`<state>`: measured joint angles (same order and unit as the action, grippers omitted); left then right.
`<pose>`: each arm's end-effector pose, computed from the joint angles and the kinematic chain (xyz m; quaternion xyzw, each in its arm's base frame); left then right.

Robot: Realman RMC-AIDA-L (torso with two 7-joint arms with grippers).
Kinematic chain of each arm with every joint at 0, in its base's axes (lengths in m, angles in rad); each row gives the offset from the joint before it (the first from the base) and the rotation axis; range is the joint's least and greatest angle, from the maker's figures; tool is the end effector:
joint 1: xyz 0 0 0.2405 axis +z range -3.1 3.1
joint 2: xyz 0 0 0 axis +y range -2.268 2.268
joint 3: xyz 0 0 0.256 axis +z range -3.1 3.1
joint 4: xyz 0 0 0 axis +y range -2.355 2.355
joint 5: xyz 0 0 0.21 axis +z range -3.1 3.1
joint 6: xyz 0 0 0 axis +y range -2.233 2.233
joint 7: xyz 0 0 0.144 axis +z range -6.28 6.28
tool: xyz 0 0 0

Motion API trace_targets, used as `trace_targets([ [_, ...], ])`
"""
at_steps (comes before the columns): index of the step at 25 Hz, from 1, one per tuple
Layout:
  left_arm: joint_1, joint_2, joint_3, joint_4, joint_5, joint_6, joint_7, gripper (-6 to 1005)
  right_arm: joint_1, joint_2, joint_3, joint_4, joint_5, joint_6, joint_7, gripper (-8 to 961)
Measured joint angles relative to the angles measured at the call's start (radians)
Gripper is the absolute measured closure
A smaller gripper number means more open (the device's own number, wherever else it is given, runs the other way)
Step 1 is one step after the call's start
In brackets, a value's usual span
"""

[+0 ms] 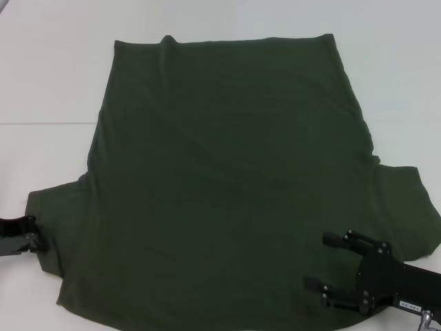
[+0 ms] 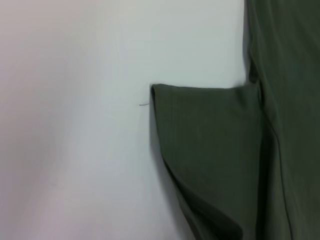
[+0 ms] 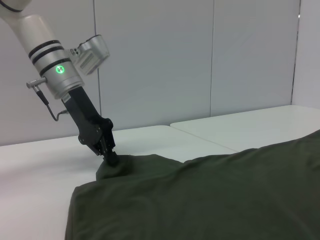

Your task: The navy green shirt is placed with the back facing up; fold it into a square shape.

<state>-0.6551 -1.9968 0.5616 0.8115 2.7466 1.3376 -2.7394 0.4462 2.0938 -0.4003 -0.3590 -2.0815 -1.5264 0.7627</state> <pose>-0.3322 0.3715 0.0680 -0.6465 -0.7169 -0.0194 0.2603 0.3083 0.2800 -0.0351 -0.9281 0.1227 0.2681 0.2273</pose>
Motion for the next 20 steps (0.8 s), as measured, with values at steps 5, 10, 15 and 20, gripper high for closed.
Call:
trace_targets([
  [5, 0.000, 0.001, -0.007, 0.003, -0.004, 0.011, 0.013, 982, 0.000, 0.000, 0.000, 0.000, 0.000, 0.000, 0.000, 66],
  [10, -0.001, 0.015, -0.075, 0.010, -0.007, 0.051, 0.057, 980, 0.000, 0.000, 0.000, 0.000, 0.000, 0.000, 0.000, 66],
  [15, -0.004, 0.038, -0.173, 0.021, -0.020, 0.107, 0.105, 977, 0.000, 0.000, 0.003, 0.000, 0.000, -0.007, -0.001, 66],
  [20, 0.001, 0.069, -0.217, 0.069, -0.010, 0.154, 0.119, 975, 0.000, 0.000, 0.006, 0.000, 0.000, -0.009, -0.008, 66],
])
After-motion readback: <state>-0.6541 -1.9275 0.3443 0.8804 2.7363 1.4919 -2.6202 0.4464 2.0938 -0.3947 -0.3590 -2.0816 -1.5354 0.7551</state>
